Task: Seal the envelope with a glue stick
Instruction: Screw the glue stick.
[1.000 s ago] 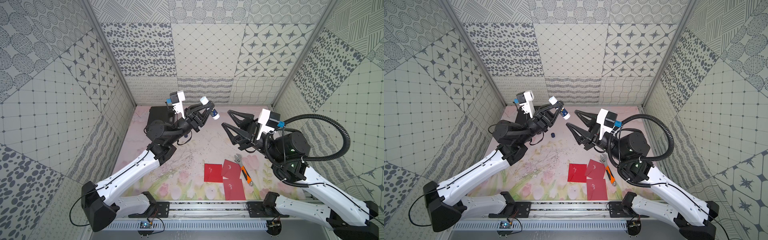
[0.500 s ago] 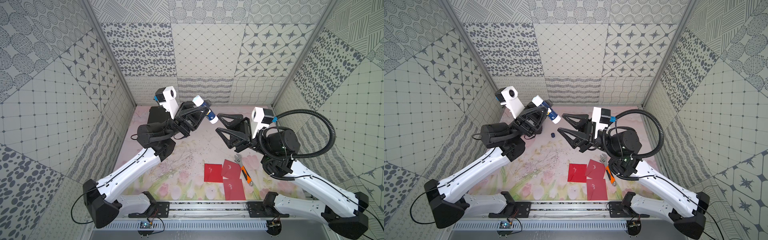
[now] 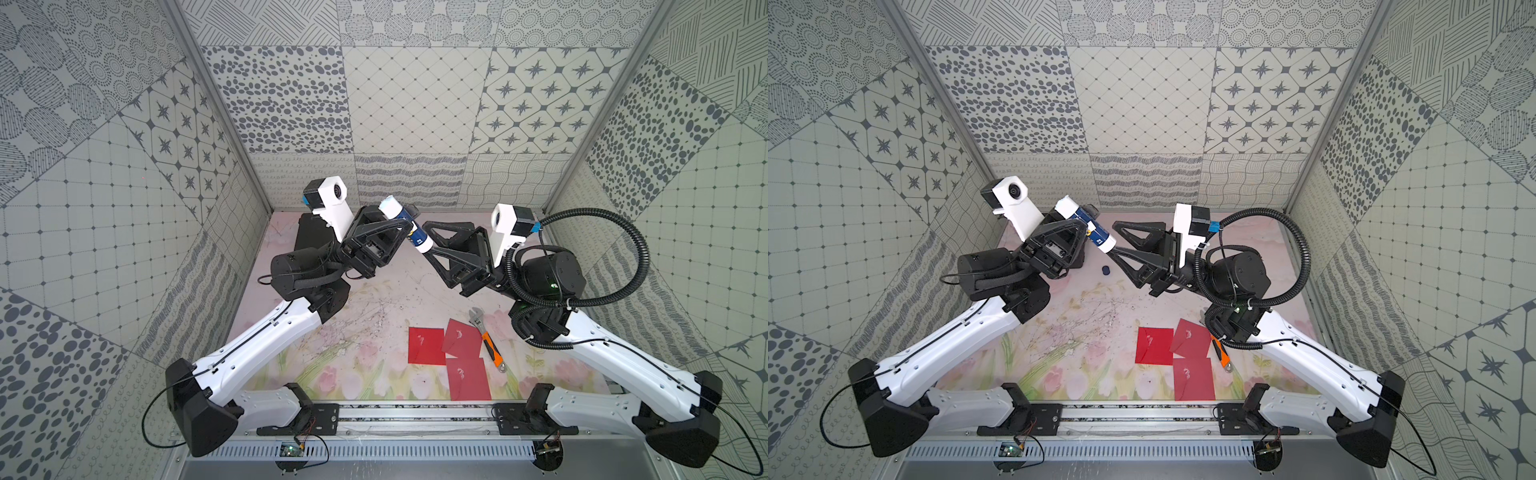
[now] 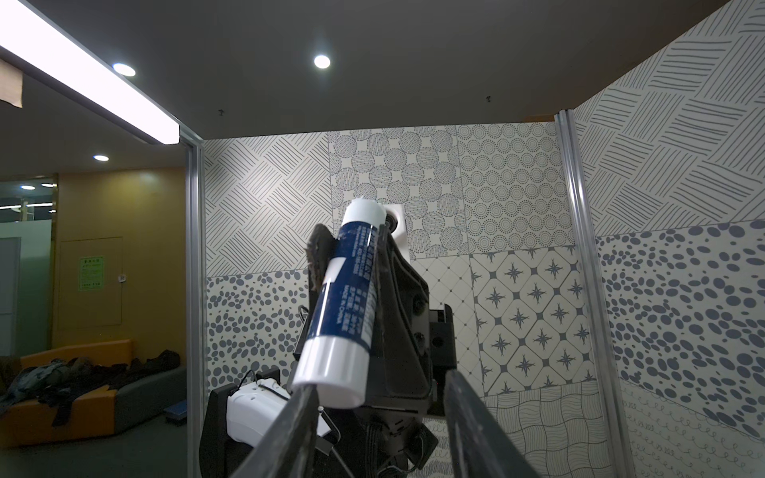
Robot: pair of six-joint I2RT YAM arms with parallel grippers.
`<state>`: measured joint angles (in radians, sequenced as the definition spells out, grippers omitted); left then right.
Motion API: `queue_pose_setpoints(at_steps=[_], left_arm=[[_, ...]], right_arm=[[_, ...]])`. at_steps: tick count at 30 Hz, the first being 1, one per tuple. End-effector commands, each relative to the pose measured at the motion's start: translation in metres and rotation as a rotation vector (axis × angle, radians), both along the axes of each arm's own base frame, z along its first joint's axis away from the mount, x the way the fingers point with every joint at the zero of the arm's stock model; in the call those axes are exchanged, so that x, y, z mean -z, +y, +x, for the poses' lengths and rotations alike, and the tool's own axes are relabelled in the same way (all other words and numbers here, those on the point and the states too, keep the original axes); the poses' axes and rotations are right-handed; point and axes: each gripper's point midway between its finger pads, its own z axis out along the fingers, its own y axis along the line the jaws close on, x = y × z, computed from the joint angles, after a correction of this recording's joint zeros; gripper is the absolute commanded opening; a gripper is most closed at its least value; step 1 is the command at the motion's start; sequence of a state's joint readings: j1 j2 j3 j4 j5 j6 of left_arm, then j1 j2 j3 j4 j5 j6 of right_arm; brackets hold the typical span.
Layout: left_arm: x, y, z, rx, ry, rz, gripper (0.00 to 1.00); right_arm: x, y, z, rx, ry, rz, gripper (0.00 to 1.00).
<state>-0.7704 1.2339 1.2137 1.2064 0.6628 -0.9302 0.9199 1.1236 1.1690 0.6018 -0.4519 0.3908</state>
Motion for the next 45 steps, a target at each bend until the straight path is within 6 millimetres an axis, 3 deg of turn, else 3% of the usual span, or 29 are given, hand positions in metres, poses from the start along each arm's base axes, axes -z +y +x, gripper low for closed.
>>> queue_pose_setpoints(at_steps=[1,9,23,35,38,45], left_arm=[[-0.001,0.003,-0.002,-0.036,-0.033,-0.012,0.0],[-0.003,0.009,0.001,-0.1,-0.019,-0.025,0.0],[-0.002,0.008,0.005,-0.107,-0.007,-0.024,0.0],[0.0,0.006,0.009,-0.113,0.005,-0.024,0.0],[0.002,0.006,0.013,-0.129,0.02,-0.024,0.0],[0.006,0.007,0.027,-0.17,0.087,-0.045,0.0]], right_arm=[[-0.026,-0.013,-0.018,-0.041,-0.065,0.073,0.51],[-0.016,-0.013,-0.018,-0.037,-0.057,0.049,0.5],[-0.019,-0.008,-0.016,-0.063,-0.05,0.059,0.52],[-0.021,-0.003,-0.007,-0.026,-0.046,0.056,0.24],[-0.019,-0.003,-0.002,0.026,-0.073,0.053,0.22],[-0.011,0.004,0.01,0.348,-0.414,-0.02,0.18]])
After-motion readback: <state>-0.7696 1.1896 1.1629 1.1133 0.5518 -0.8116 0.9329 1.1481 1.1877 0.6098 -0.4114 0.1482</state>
